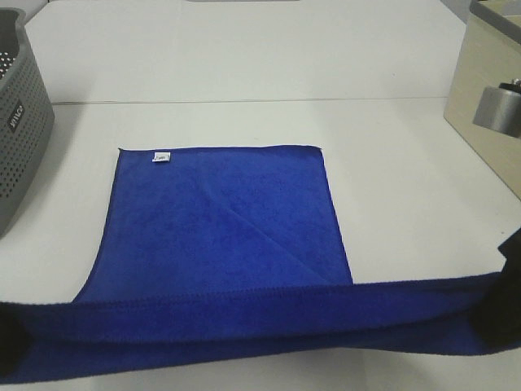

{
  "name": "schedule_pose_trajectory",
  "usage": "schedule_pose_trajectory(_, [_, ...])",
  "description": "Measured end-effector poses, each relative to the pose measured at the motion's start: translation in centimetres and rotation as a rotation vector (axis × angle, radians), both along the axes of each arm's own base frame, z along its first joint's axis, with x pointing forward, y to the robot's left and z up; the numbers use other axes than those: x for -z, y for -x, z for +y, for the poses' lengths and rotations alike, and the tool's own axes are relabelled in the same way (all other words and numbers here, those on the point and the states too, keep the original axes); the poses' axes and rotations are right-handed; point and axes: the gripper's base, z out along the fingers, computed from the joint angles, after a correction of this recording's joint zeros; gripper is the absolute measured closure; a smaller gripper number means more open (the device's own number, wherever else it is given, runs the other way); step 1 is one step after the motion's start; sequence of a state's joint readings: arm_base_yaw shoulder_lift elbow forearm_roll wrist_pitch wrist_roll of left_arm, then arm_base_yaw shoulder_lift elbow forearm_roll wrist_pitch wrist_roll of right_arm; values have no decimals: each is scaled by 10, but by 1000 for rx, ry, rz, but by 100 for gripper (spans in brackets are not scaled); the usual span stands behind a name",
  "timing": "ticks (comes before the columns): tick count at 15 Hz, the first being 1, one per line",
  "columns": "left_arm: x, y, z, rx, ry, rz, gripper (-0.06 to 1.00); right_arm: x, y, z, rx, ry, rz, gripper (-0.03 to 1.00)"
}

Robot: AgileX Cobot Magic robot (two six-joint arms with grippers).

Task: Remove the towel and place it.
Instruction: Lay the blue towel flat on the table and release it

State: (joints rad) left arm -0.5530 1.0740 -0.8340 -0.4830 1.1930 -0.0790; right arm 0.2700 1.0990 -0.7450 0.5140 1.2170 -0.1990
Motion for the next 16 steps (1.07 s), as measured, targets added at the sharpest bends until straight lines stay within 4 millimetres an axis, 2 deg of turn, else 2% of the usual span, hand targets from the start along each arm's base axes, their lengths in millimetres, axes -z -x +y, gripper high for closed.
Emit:
schedule_pose_trajectory(8, [64, 27, 11, -38, -59, 216, 94, 39, 25, -1, 4, -20, 177, 95])
schedule_pose_trajectory(12, [78, 35, 14, -52, -69, 286, 94, 64, 28, 0, 4, -5, 325, 95])
schedule_pose_trajectory(16, [88, 32, 13, -43, -107, 332, 94, 69, 24, 2, -2, -14, 362, 95])
